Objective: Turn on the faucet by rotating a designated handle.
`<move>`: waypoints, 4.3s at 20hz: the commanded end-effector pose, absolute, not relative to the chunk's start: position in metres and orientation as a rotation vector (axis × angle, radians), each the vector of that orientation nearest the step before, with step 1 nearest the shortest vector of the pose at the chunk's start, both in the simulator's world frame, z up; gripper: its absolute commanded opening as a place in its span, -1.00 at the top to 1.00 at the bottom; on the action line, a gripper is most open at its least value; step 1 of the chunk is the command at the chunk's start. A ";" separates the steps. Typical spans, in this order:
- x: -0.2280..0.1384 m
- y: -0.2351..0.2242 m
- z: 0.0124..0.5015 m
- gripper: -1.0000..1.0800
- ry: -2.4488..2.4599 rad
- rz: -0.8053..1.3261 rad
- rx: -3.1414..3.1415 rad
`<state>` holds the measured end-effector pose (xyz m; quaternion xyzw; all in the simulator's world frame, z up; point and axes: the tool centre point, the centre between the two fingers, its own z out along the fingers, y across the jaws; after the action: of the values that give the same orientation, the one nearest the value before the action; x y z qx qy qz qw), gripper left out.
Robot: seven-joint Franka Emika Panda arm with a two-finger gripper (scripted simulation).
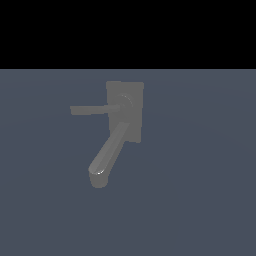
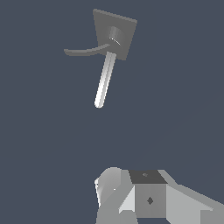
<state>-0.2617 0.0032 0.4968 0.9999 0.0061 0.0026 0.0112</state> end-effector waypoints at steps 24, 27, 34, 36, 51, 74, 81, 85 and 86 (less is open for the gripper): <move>-0.260 -0.023 0.522 1.00 -0.123 0.097 3.052; -0.261 -0.025 0.527 1.00 -0.143 0.102 3.031; -0.262 -0.029 0.535 1.00 -0.170 0.136 2.979; -0.261 -0.029 0.538 1.00 -0.171 0.160 2.958; -0.251 -0.023 0.610 1.00 -0.212 0.504 2.525; -0.216 0.172 0.727 1.00 0.088 0.882 1.328; -0.180 0.255 0.694 1.00 0.285 0.846 1.010; -0.152 0.296 0.656 1.00 0.415 0.795 0.846; -0.145 0.305 0.644 1.00 0.449 0.779 0.808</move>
<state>-0.1562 0.2907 0.6612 0.4065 0.1859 0.3756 0.8119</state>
